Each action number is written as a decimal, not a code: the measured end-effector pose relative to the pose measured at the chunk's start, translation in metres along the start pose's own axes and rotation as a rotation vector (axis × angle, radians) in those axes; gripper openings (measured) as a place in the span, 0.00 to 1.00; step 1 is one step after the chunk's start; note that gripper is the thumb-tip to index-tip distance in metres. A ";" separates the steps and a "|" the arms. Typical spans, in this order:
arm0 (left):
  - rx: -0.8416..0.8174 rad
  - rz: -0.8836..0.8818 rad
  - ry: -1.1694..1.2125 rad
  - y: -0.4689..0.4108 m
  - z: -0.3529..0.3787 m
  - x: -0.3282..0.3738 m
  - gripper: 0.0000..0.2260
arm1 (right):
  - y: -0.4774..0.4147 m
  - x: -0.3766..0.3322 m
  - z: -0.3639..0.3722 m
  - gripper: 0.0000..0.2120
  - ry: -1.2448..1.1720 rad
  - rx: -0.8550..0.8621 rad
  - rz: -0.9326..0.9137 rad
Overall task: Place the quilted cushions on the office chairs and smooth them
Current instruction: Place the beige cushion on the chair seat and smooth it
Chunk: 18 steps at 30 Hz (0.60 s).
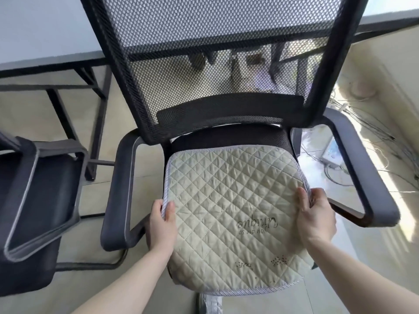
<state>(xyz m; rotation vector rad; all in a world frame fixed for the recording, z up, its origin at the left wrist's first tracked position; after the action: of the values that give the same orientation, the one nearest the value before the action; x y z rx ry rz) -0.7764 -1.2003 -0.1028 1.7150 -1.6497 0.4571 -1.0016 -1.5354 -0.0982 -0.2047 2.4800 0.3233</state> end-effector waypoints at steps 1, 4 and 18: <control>-0.018 -0.013 -0.003 -0.001 0.004 -0.005 0.10 | -0.001 0.002 0.002 0.18 0.017 0.003 0.004; -0.044 -0.047 -0.025 -0.001 0.013 -0.015 0.12 | -0.004 0.006 0.007 0.18 0.057 0.010 0.003; -0.091 -0.143 -0.322 -0.002 0.031 -0.038 0.10 | -0.018 0.025 0.026 0.18 0.257 -0.015 0.018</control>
<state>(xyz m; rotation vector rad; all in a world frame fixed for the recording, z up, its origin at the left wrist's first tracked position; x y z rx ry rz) -0.7856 -1.1941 -0.1506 1.8962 -1.7214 0.0365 -1.0028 -1.5468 -0.1362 -0.2430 2.7353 0.3415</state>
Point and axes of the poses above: each hand's wrist, its own y-axis away from the middle knuckle, its own z-axis out of the palm, x = y × z, the point moved 6 cm from there along -y, towards the middle knuckle, and after that the axes turned 3 degrees about -y, right-handed, at the moved point
